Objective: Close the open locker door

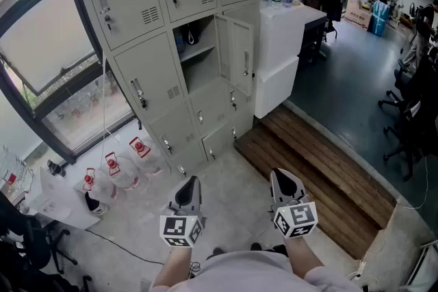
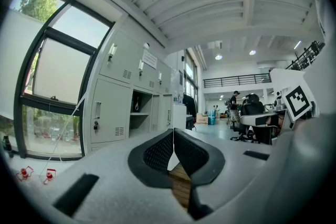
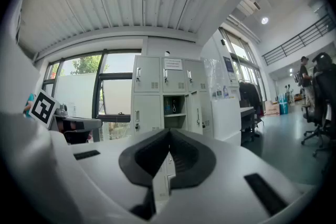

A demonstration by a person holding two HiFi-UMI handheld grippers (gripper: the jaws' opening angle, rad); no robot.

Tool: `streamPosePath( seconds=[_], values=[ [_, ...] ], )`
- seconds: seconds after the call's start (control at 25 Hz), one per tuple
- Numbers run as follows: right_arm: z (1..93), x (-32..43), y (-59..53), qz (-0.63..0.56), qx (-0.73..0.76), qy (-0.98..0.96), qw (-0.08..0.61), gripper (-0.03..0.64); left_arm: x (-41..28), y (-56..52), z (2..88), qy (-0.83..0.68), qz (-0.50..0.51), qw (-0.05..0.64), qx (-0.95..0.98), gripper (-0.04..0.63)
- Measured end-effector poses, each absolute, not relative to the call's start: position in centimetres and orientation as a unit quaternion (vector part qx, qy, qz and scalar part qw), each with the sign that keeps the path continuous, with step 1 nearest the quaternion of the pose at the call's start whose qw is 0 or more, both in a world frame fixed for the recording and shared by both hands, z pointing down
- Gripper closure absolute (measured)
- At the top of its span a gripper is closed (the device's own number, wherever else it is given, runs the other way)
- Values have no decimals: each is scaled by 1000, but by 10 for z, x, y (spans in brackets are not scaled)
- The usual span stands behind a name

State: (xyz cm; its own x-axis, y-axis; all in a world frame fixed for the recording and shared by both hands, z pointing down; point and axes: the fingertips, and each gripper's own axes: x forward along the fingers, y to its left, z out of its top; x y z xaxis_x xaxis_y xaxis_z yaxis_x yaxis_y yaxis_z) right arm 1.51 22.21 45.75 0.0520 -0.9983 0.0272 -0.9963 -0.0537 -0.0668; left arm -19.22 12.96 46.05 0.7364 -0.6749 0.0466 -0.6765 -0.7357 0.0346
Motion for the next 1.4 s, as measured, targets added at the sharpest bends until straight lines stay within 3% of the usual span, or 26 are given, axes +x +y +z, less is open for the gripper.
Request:
streamPosePath(
  seconds=[0.8,1.4],
  values=[
    [463,43,226,-41,-711,701,27,604,-162,137,458,-375,22,14,927,584],
    [469,123,234,-45,-695,717,33,604,-75,147,454,-381,17,11,924,584]
  ],
)
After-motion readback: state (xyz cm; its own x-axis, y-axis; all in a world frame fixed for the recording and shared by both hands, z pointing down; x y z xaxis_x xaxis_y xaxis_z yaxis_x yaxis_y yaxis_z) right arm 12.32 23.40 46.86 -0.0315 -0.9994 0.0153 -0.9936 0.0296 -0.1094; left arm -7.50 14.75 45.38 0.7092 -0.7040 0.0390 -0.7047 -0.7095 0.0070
